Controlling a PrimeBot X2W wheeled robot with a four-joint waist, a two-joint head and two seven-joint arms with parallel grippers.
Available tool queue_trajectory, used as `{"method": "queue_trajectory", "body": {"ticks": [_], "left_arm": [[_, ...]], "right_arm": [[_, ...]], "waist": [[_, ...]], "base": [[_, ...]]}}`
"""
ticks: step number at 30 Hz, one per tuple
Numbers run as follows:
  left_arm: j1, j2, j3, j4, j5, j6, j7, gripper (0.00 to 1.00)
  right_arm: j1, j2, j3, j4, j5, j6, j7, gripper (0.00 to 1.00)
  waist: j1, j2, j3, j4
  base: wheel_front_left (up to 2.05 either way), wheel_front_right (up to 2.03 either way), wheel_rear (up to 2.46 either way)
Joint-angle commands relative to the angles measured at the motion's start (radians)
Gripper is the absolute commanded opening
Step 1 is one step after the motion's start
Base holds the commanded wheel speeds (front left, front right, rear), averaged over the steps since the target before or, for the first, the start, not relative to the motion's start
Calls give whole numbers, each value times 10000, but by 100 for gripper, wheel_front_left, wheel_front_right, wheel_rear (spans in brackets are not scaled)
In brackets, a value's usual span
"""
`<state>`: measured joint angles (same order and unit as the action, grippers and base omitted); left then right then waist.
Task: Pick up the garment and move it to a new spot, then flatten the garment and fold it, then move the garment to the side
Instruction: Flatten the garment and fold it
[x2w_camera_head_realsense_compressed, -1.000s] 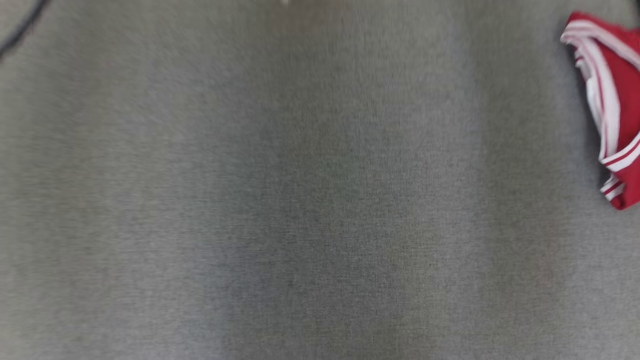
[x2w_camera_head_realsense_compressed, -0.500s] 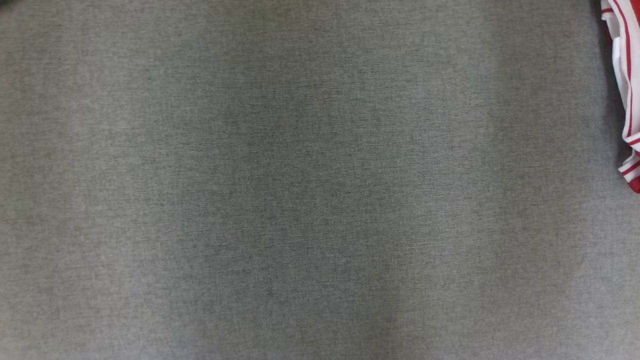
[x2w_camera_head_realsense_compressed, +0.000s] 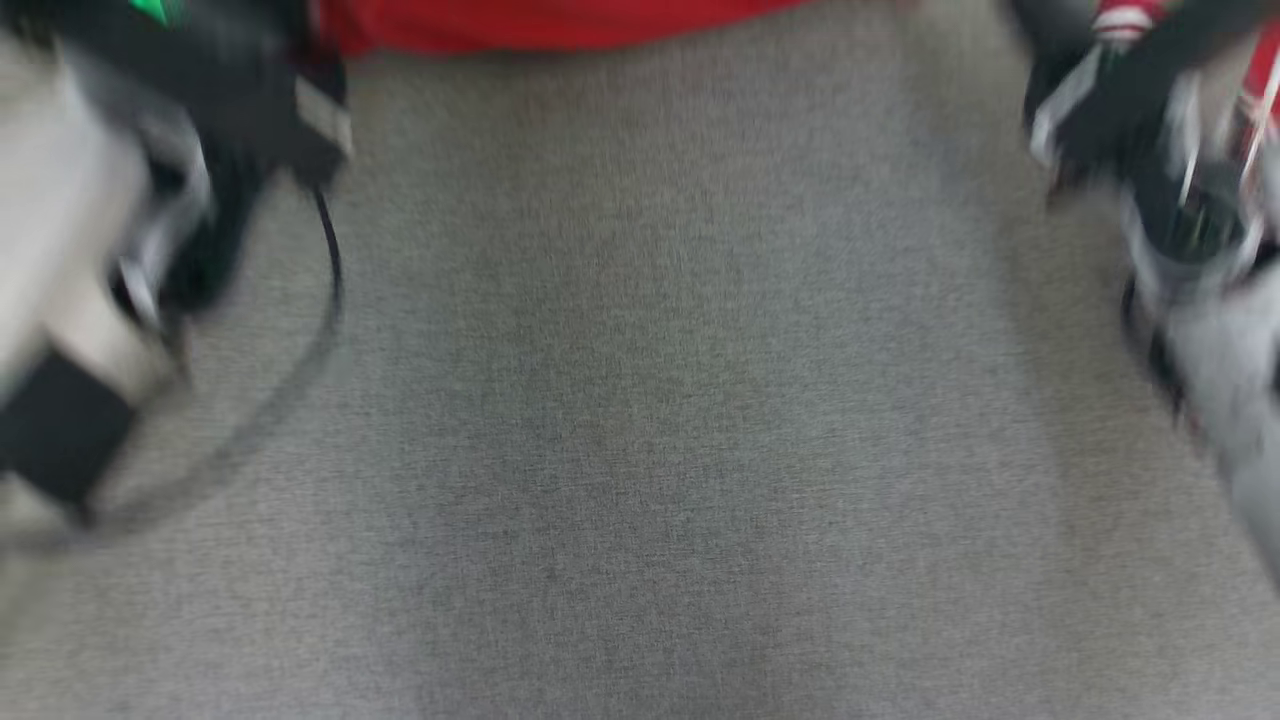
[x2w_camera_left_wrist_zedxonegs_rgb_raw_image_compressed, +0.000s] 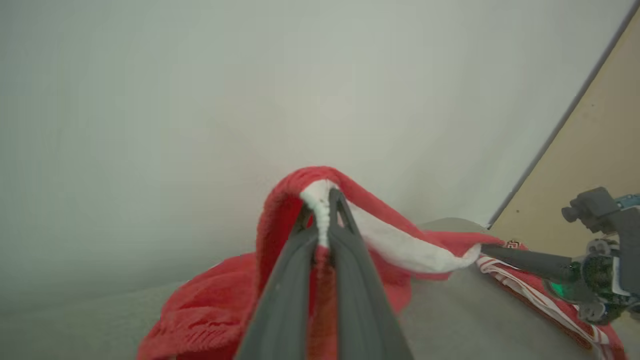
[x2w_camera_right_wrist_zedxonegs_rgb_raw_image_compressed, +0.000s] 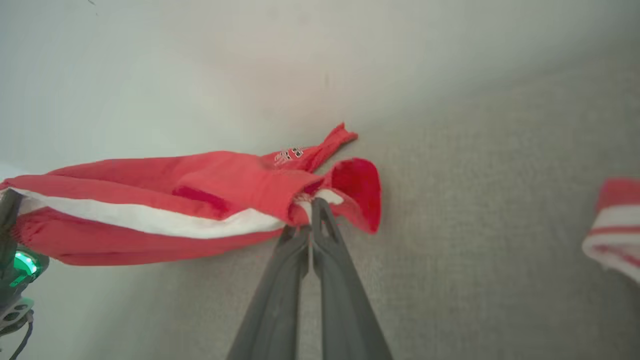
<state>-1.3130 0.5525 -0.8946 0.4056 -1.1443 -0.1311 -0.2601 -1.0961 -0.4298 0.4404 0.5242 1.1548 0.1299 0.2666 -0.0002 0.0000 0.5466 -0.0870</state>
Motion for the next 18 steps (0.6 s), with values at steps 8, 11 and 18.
{"method": "queue_trajectory", "body": {"ticks": [8, 11, 18], "left_arm": [[5891, -31, 1889, -1896, 926, 43, -50, 0], [6970, -6, 2158, -2095, 1235, 39, -49, 0], [9833, -342, 3215, -2319, 2255, 187, -52, 0]], "right_arm": [[4950, -1150, 183, -2236, 1491, 11, 430, 0], [5774, -1259, 186, -2632, 1723, 11, 496, 0], [8347, -1638, -77, -3803, 2220, 11, 444, 0]], "waist": [[2, 0, -2208, 185], [2, 0, -2512, 168], [2, 0, -3562, 261]], "base": [[0, 0, 0], [0, 0, 0], [0, 0, 0]]}}
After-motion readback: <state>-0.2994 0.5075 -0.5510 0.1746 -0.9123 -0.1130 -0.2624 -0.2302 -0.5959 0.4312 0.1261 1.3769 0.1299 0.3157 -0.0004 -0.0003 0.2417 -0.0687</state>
